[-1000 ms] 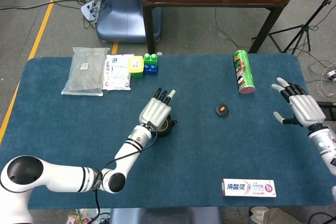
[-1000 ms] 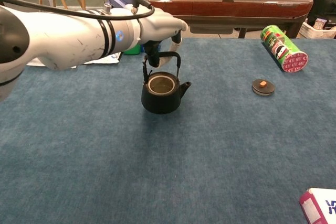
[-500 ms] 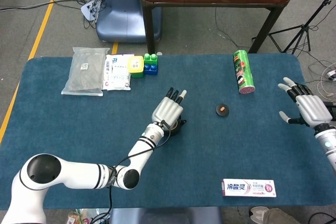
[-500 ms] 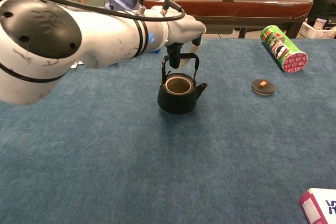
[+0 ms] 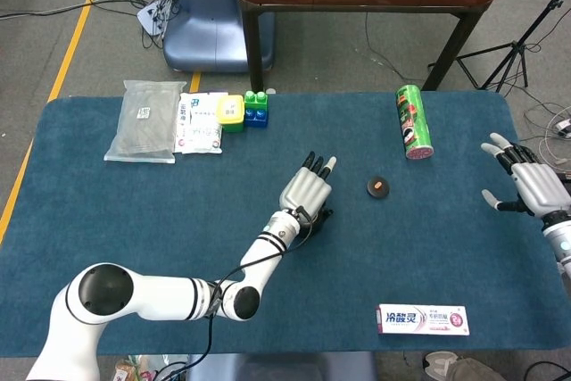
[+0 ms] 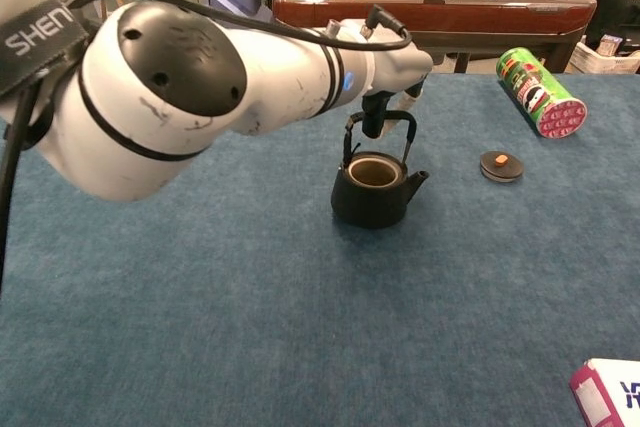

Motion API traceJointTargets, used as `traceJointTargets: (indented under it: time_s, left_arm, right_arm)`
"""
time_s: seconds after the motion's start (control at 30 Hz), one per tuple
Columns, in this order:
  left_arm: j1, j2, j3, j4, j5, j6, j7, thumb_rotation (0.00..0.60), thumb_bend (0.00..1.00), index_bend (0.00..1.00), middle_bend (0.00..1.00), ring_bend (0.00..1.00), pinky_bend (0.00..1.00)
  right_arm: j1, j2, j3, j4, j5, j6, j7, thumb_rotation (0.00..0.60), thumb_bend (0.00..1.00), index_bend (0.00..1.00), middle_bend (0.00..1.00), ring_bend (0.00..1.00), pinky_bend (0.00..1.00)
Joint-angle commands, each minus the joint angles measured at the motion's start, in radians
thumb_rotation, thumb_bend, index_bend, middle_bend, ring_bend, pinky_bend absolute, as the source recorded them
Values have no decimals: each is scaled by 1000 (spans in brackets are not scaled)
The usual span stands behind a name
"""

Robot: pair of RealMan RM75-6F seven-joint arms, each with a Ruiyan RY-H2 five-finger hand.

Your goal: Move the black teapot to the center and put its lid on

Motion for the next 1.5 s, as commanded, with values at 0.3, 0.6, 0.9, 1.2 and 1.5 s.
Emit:
traceJointTargets:
  time_s: [0.3, 0.6, 0.9, 1.2, 1.5]
  left_arm:
    - [-27, -29, 0, 43, -19, -20, -19, 600, 494, 670, 0, 0, 0]
    - [-42, 5, 11, -33, -150, 23, 53, 600, 491, 384, 0, 0, 0]
    - [-54, -10, 21, -70, -204, 53, 73, 600, 490, 326, 0, 0, 0]
    - [-68, 16, 23, -157, -348, 140, 164, 600, 490, 253, 0, 0, 0]
    - [-72, 82, -13, -291, -508, 243, 240, 600, 490, 177, 0, 0, 0]
  right_arm:
    - [8, -15, -10, 20, -11, -2, 15, 600, 369, 82, 0, 0, 0]
    - [8, -11, -5, 9, -7, 13, 8, 600, 369, 82, 0, 0, 0]
    - [0, -10, -8, 6, -5, 22, 9, 600, 368, 82, 0, 0, 0]
    - [-3, -7, -7, -8, -6, 37, -6, 600, 368, 80, 0, 0, 0]
    - [9, -18, -2, -5, -10, 38, -11, 600, 369, 75, 0, 0, 0]
